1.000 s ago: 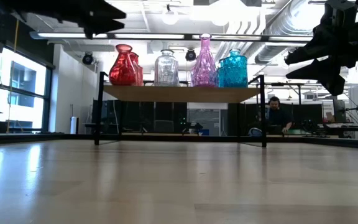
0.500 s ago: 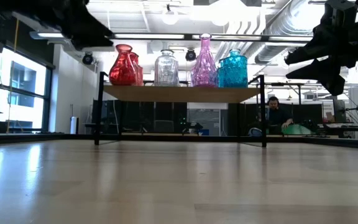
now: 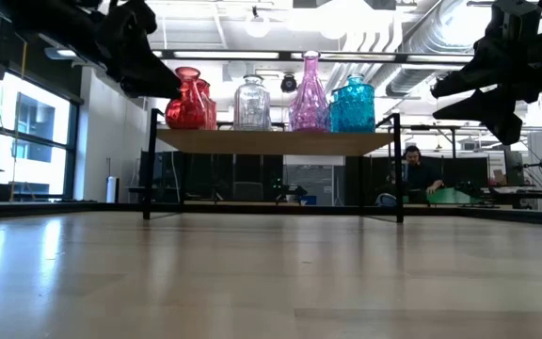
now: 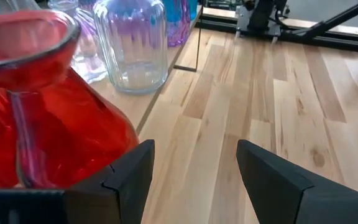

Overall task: Sort vases onto shelf
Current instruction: Put the red vase on the shelf aligned with the other red vases

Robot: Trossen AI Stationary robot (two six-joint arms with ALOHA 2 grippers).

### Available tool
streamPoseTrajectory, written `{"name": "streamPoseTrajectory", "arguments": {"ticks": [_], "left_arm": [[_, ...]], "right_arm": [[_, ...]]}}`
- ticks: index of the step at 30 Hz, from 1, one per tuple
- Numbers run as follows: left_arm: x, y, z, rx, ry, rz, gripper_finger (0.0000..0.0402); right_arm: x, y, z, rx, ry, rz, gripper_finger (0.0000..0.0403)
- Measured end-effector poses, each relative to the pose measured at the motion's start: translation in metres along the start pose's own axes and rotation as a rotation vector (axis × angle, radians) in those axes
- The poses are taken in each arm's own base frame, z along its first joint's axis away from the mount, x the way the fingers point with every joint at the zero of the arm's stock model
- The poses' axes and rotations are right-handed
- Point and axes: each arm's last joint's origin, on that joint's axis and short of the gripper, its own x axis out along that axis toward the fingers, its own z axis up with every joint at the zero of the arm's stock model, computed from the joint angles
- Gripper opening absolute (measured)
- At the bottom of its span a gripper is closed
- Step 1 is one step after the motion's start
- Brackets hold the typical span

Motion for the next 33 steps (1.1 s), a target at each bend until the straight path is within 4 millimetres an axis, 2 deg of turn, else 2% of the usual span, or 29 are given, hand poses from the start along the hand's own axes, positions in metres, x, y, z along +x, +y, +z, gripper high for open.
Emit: {"name": "streamPoseTrajectory", "arguments": {"ticks": [11, 33], "left_arm": [[0.012, 0.001, -0.002, 0.0, 0.02, 0.012, 0.022], [0.013, 0.006, 0.0, 0.009, 0.006, 0.039, 0.022]], "right_arm": [[0.0, 0.0, 0.0, 0.0, 0.0, 0.0, 0.0142], [0.0, 0.0, 0.0, 0.0, 0.0, 0.0, 0.0142]]}}
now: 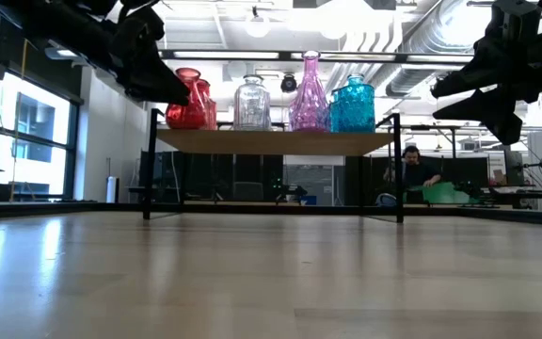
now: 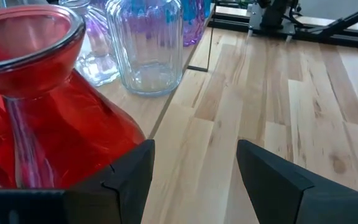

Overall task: Sort vases onto shelf
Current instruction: Put the red vase on the shelf aligned with the other red vases, then return to Home Position

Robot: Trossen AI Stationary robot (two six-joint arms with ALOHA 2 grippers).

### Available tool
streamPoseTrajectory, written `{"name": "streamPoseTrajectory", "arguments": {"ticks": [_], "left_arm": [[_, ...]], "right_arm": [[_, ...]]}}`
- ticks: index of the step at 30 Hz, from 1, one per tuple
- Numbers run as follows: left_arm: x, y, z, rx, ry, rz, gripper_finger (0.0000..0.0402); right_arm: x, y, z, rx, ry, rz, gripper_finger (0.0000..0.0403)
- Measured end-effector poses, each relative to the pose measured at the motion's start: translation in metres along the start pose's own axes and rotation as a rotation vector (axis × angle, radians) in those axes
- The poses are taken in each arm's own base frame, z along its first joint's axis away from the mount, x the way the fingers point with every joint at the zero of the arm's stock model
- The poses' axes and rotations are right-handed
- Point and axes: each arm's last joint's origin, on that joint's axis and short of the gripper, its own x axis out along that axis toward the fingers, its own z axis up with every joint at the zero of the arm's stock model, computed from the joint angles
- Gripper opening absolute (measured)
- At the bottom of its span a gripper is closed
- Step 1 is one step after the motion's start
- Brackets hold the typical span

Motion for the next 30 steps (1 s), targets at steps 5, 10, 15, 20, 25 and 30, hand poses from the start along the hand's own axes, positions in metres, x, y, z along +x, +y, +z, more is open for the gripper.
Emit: {"name": "streamPoseTrajectory", "arguments": {"ticks": [5, 10, 15, 20, 25, 30], "left_arm": [[-0.003, -0.003, 0.001, -0.018, -0.012, -0.019, 0.022], [-0.025, -0.004, 0.008, -0.053, -0.088, -0.041, 0.022], [-0.062, 0.001, 0.002, -0.074, -0.11, -0.008, 0.022], [-0.101, 0.008, -0.008, -0.08, -0.176, 0.031, 0.0221], [-0.124, 0.012, -0.035, -0.1, -0.263, 0.038, 0.0221], [-0.131, 0.013, -0.039, -0.09, -0.434, 0.018, 0.0221]], "right_arm": [[0.0, 0.0, 0.0, 0.0, 0.0, 0.0, 0.0142], [0.0, 0.0, 0.0, 0.0, 0.0, 0.0, 0.0142], [0.0, 0.0, 0.0, 0.0, 0.0, 0.001, 0.0142], [0.0, 0.0, 0.0, 0.0, 0.0, 0.001, 0.0142], [0.0, 0.0, 0.0, 0.0, 0.0, 0.001, 0.0142], [0.0, 0.0, 0.0, 0.0, 0.0, 0.0, 0.0142]]}}
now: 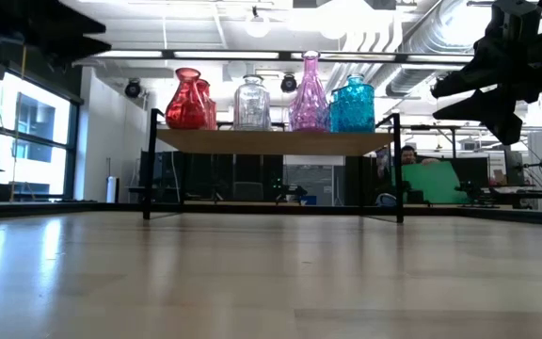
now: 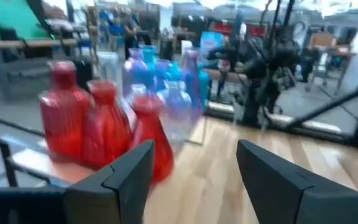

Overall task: Sort vases onto shelf
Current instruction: Return to Home Position

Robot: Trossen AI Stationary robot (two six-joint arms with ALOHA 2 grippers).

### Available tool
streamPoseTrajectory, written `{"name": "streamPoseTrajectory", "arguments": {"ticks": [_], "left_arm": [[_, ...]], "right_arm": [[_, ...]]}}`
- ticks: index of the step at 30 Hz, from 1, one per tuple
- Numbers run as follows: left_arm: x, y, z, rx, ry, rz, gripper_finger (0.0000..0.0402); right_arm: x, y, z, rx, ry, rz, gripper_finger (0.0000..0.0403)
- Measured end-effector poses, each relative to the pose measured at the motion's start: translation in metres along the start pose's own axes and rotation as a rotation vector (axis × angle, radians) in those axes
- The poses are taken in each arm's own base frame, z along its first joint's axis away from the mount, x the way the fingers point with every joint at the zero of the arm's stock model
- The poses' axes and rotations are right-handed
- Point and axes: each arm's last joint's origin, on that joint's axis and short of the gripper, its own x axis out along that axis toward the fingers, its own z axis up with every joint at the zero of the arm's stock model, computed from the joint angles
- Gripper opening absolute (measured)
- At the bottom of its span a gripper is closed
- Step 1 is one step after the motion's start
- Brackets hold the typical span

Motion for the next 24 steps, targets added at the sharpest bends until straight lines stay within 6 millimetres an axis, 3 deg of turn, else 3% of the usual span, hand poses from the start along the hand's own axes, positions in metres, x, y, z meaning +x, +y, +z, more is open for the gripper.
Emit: {"name": "streamPoseTrajectory", "arguments": {"ticks": [4, 11, 19, 24], "left_arm": [[0.005, -0.001, -0.005, -0.022, 0.01, -0.024, 0.0221], [0.022, -0.003, -0.042, -0.041, 0.042, -0.073, 0.0221], [0.039, -0.004, -0.081, -0.067, -0.062, -0.09, 0.0221], [0.041, -0.004, -0.086, -0.068, -0.005, -0.08, 0.0221]], "right_arm": [[0.0, 0.0, 0.0, -0.001, 0.0, -0.001, 0.0142], [0.0, 0.0, 0.0, -0.001, 0.001, -0.002, 0.0142], [0.0, 0.0, 0.0, -0.002, 0.003, -0.003, 0.0142], [0.0, 0.0, 0.0, -0.002, 0.003, -0.003, 0.0142]]}}
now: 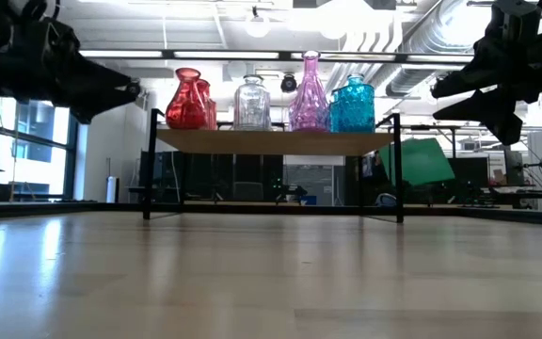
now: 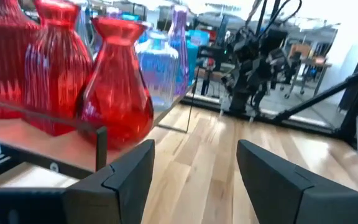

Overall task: Sort vases onto shelf
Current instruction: Return to Home Position

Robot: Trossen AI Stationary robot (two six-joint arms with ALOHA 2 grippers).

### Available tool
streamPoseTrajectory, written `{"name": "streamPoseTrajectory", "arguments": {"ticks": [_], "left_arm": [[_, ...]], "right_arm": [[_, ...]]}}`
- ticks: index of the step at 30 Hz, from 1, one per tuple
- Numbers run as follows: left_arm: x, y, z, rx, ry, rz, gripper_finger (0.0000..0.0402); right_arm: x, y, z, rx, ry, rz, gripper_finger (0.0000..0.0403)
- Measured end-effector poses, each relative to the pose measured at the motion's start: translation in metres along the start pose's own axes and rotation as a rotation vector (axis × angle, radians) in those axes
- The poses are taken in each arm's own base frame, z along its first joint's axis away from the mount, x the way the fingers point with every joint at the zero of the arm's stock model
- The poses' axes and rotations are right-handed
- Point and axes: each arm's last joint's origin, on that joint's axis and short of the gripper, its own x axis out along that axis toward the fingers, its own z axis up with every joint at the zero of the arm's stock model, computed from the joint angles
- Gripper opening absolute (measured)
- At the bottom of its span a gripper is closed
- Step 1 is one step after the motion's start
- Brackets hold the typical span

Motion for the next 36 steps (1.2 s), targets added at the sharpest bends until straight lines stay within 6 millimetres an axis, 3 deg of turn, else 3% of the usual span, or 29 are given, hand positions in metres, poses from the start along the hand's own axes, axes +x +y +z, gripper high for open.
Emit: {"name": "streamPoseTrajectory", "arguments": {"ticks": [7, 36], "left_arm": [[0.0032, 0.0007, -0.0056, 0.07, 0.065, 0.015, 0.0221], [0.004, 0.0008, -0.0065, 0.069, 0.077, 0.017, 0.0221]], "right_arm": [[0.0, 0.0, 0.0, 0.0, 0.0, 0.0, 0.0142], [0.0, 0.0, 0.0, 0.0, 0.0, 0.0, 0.0142]]}}
